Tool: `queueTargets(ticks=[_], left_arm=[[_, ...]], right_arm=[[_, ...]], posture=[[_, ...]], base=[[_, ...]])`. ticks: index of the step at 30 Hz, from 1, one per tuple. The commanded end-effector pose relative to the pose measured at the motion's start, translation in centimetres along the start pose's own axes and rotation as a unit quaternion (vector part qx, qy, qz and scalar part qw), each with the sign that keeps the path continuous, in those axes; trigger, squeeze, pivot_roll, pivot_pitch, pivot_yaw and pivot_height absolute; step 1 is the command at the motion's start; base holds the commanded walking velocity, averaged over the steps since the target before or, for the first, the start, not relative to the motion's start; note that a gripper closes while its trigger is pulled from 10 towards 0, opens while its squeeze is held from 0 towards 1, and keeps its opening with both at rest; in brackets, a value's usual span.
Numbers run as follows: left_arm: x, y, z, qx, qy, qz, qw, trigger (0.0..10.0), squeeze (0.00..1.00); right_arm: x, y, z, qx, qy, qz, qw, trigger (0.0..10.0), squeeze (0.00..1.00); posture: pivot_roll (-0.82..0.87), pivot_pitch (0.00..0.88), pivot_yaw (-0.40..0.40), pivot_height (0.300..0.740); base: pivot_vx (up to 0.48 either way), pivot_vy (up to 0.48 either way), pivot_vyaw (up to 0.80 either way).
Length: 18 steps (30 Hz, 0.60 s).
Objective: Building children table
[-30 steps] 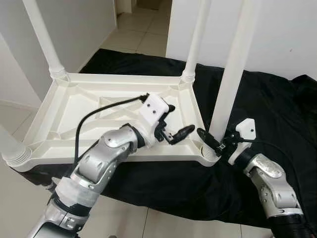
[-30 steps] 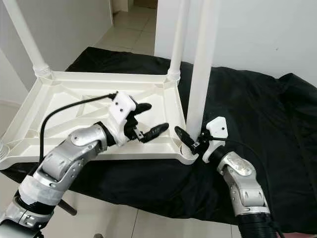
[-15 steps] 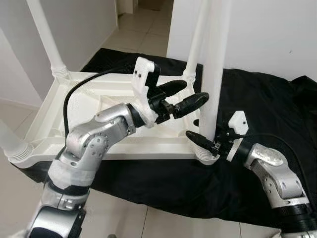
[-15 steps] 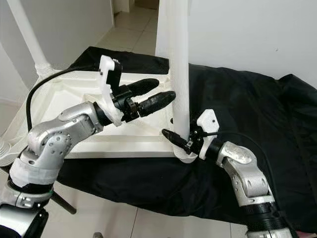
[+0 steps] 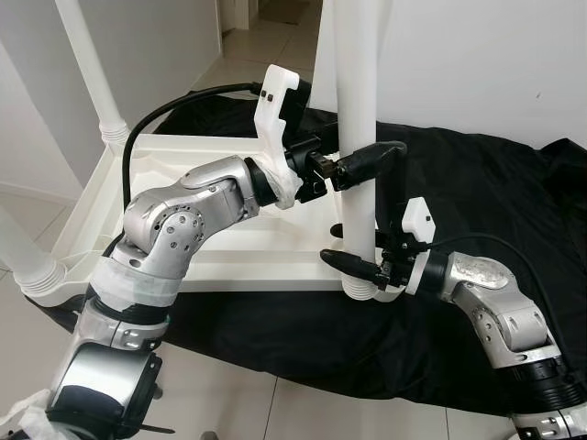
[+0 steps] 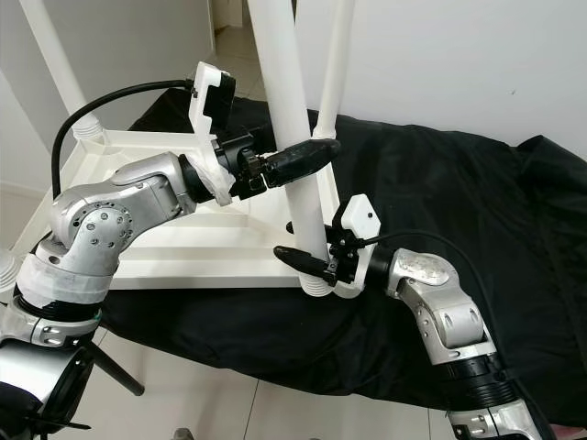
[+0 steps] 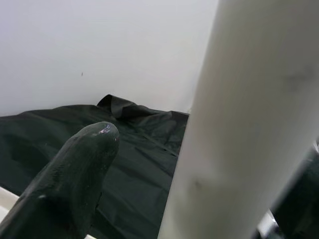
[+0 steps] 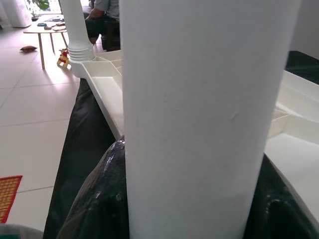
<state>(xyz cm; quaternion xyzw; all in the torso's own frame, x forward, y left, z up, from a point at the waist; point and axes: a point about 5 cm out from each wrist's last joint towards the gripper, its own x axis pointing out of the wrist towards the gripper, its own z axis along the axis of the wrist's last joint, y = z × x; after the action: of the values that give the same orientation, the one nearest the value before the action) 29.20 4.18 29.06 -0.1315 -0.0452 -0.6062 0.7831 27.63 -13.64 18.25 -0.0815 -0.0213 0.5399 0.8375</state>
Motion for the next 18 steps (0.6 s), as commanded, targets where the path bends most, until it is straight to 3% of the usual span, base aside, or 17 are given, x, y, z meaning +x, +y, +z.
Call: queueTargets(ticks=[1, 2, 3, 9, 16, 17, 18], left_arm=[[-0.1, -2.3, 0.5, -0.004, -0.010, -0.215, 0.976, 10.0, 0.00], [-0.1, -2.3, 0.5, -0.004, -0.010, -0.215, 0.976, 10.0, 0.00], [-0.1, -2.4, 0.8, -0.011, -0.018, -0.218, 0.976, 0.0, 0.00], [-0.4, -2.4, 1.3, -0.017, -0.023, -0.220, 0.975, 0.0, 0.00], [-0.8, -3.0, 1.8, -0.013, -0.032, -0.236, 0.971, 0.0, 0.00], [-0.8, -3.0, 1.9, -0.009, -0.032, -0.232, 0.972, 0.0, 0.00], [-0.8, -3.1, 2.0, -0.004, -0.032, -0.229, 0.973, 0.0, 0.00]], right_arm=[[0.7, 0.6, 0.4, 0.001, -0.010, 0.023, 1.000, 10.0, 0.00], [0.7, 0.6, 0.4, 0.001, -0.010, 0.023, 1.000, 10.0, 0.00], [1.0, 0.7, 0.3, 0.005, -0.014, 0.021, 1.000, 10.0, 0.00], [1.3, 1.0, 0.1, 0.027, -0.015, 0.020, 0.999, 10.0, 0.00], [1.3, 0.3, 0.2, 0.050, -0.021, -0.014, 0.998, 10.0, 0.00], [1.3, 0.1, 0.3, 0.053, -0.024, -0.022, 0.998, 10.0, 0.05], [1.3, 0.0, 0.4, 0.059, -0.031, -0.029, 0.997, 10.0, 1.00]], posture=[[-0.04, 0.000, -0.017, 0.740], [-0.04, 0.000, -0.017, 0.740], [-0.05, 0.000, -0.018, 0.740], [-0.04, 0.000, -0.024, 0.740], [-0.05, 0.000, -0.028, 0.740], [-0.05, 0.000, -0.027, 0.740], [-0.05, 0.000, -0.025, 0.740]], base=[[0.000, 0.000, 0.00], [0.000, 0.000, 0.00], [0.000, 0.000, 0.00], [0.000, 0.000, 0.00], [0.000, 0.000, 0.00], [0.000, 0.000, 0.00], [0.000, 0.000, 0.00]])
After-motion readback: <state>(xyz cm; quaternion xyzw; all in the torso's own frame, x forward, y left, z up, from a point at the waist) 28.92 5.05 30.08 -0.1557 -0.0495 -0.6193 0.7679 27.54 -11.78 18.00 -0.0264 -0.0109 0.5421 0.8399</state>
